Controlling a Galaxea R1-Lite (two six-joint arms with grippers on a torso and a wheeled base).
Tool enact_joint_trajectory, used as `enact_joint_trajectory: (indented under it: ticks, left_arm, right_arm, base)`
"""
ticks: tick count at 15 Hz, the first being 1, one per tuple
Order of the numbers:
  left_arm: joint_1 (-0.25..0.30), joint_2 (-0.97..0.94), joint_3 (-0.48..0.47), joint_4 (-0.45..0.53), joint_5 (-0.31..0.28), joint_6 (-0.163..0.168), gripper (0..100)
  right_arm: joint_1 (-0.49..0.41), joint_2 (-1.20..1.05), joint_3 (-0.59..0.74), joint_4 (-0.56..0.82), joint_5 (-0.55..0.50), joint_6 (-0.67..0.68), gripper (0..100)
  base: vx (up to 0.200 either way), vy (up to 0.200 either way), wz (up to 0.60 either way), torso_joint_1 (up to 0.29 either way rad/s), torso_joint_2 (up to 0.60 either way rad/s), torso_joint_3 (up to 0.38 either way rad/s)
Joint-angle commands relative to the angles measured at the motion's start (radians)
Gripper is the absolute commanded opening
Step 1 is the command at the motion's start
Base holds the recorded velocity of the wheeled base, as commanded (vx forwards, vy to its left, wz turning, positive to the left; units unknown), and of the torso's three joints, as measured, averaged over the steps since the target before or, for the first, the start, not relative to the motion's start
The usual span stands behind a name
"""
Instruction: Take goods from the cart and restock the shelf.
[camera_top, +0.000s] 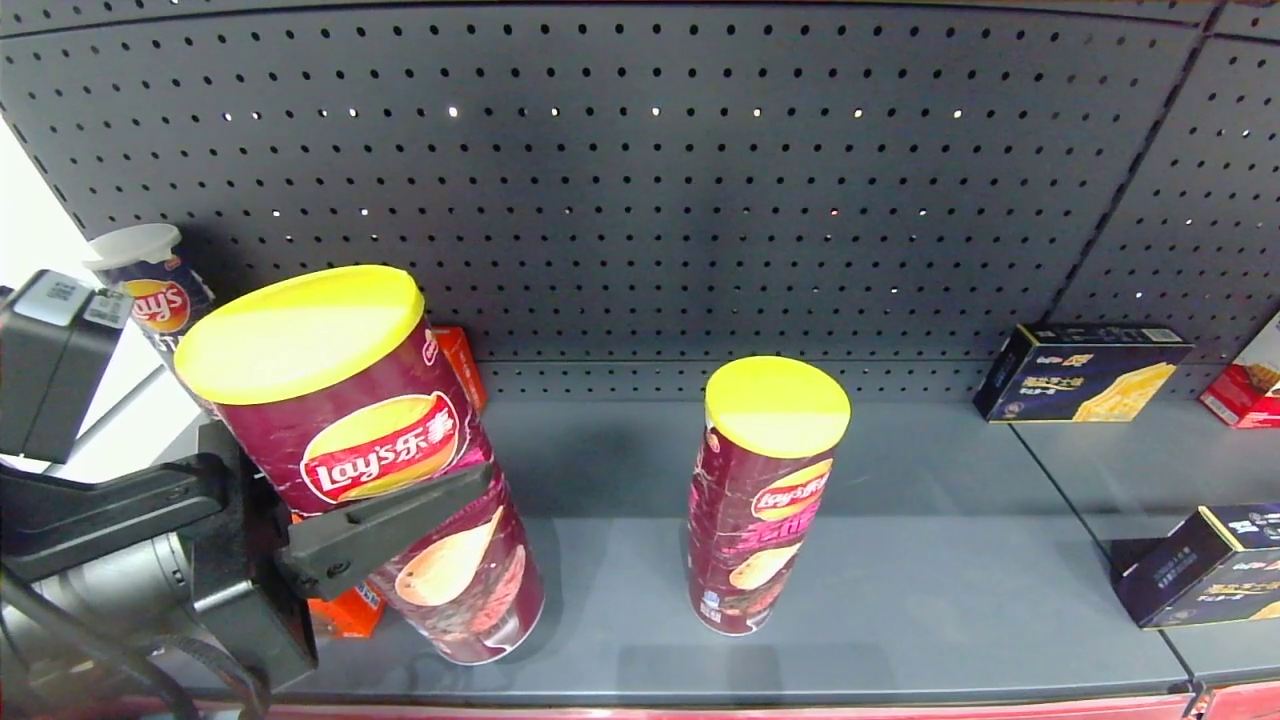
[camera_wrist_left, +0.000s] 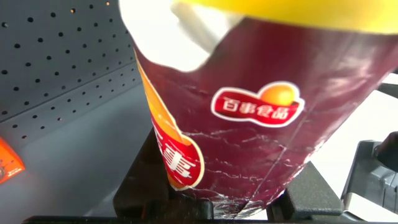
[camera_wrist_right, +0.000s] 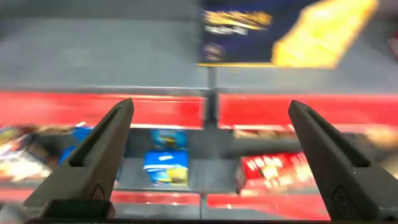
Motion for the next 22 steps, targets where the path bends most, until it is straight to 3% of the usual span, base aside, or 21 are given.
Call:
enact_joint_trajectory:
  ticks: [1,3,5,12,13,22]
  left_arm:
    - [0.0,0.0,-0.001,0.0,0.0,-0.001,0]
    - [0.0,-0.003,0.0,0.0,0.0,-0.001,0]
    - [-0.002,-0.005,-0.001,0.001,-0.003,-0.001,0]
    - [0.004,-0.025,0.002,0.006,-0.017,0.001,0]
    - [0.003,-0.025,0.013,0.001,-0.018,0.001,0]
    - [0.007,-0.017,0.008,0.007,-0.021,-0.004,0]
  right_arm:
    - [-0.045,-0.005,0.007,-0.013,0.0,0.022,100]
    - [-0.044,-0.003,0.013,-0.033,0.006,0.027,100]
    - [-0.042,-0.003,0.012,0.022,0.172,-0.001,100]
    - [-0.045,-0.003,0.012,0.019,0.156,-0.005,100]
    - [-0.145,-0.032,0.012,0.019,0.158,-0.001,100]
    - [-0.117,-0.1,0.012,0.019,0.156,-0.005,100]
  base:
    - [0.0,0.0,0.0,0.0,0.0,0.0]
    - [0.0,0.0,0.0,0.0,0.0,0.0]
    - [0.0,0.0,0.0,0.0,0.0,0.0]
    - [0.0,0.0,0.0,0.0,0.0,0.0]
    - [0.0,0.0,0.0,0.0,0.0,0.0]
    - [0.0,0.0,0.0,0.0,0.0,0.0]
